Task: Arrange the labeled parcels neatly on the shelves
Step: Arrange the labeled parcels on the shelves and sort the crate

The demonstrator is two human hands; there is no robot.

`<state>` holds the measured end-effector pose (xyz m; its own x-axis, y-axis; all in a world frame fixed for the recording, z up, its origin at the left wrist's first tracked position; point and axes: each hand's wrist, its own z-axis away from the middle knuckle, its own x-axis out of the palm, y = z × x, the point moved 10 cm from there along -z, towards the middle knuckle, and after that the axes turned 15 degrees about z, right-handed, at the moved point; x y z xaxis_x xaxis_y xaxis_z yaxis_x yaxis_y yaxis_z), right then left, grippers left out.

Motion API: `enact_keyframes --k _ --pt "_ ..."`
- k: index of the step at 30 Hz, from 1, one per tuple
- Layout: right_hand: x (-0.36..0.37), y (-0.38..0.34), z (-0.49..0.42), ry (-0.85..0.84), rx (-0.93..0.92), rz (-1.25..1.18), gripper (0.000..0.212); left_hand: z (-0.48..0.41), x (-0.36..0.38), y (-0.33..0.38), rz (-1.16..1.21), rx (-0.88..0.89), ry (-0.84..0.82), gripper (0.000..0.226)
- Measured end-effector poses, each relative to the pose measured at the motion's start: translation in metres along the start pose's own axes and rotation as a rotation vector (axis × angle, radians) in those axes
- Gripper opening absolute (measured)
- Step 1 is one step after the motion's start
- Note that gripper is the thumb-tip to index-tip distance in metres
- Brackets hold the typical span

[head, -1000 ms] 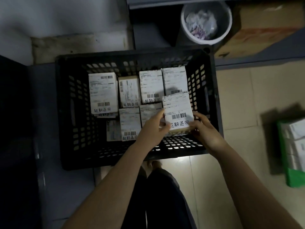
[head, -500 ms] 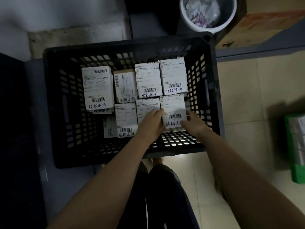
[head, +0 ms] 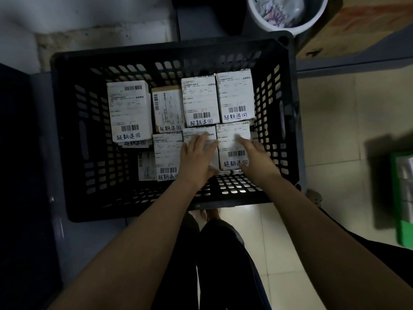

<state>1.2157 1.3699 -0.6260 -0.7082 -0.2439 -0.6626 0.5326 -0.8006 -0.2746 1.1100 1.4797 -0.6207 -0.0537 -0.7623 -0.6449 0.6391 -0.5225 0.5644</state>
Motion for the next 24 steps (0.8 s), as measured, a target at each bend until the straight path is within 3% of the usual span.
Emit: enact_keyframes --k 3,9,16,24 --pt "0.0 0.0 0.001 -0.015 -0.002 0.053 0.089 0.002 -0.001 -0.001 0.005 0.007 -0.006 0.084" --pt "-0.045 -0.04 0.026 0.105 -0.071 0.282 0.06 0.016 -0.04 0.024 0.033 0.069 0.033 0.063" --pt "-0.149 -0.157 0.102 0.379 -0.329 0.343 0.037 0.092 -0.185 0.079 -0.033 0.32 0.41 0.033" --pt "-0.233 -0.309 0.205 0.632 -0.578 0.275 0.028 0.236 -0.353 0.073 -0.013 0.256 0.815 0.031"
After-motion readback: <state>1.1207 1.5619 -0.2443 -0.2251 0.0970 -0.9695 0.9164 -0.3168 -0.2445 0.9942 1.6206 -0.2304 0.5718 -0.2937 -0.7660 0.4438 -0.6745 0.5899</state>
